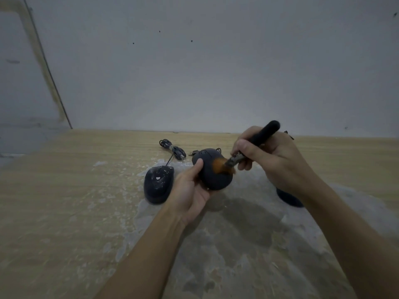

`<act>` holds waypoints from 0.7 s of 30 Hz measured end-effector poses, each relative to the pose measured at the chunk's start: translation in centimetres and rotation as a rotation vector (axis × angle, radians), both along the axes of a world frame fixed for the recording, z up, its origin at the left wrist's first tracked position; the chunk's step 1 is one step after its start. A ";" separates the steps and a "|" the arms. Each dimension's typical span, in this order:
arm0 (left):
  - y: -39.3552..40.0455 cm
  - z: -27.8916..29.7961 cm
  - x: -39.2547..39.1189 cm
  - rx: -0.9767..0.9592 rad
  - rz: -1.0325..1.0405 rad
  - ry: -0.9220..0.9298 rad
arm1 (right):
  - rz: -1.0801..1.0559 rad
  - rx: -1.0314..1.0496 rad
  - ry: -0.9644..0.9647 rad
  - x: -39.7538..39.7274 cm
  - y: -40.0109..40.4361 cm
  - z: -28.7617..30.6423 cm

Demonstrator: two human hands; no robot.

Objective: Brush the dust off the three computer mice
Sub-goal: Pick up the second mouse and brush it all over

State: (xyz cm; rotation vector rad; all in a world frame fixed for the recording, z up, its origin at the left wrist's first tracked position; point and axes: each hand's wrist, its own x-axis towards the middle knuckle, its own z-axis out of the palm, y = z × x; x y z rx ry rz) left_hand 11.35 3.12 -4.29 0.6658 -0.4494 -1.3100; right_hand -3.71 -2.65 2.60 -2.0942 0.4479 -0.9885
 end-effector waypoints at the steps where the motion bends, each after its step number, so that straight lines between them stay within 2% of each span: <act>1: 0.0 -0.1 0.0 0.019 0.002 -0.013 | 0.043 0.029 0.034 0.0 0.1 0.0; 3: -0.1 -0.1 0.0 0.036 0.007 -0.003 | 0.057 0.054 0.037 -0.2 0.1 0.2; 7: -0.2 0.3 -0.1 0.020 0.019 0.011 | -0.073 -0.068 -0.079 -0.1 0.0 0.3; 11: -0.2 0.2 -0.3 0.046 0.003 0.001 | 0.047 0.003 0.056 -0.3 0.4 0.6; 15: -0.2 0.3 -0.5 0.035 0.004 0.002 | -0.050 -0.090 -0.006 -0.3 0.4 0.6; 19: 0.0 0.0 -0.8 0.045 -0.033 -0.059 | 0.066 -0.003 0.155 0.0 0.9 0.5; 21: 0.0 0.0 -0.8 0.061 -0.024 -0.004 | -0.013 -0.027 0.172 -0.5 0.4 0.9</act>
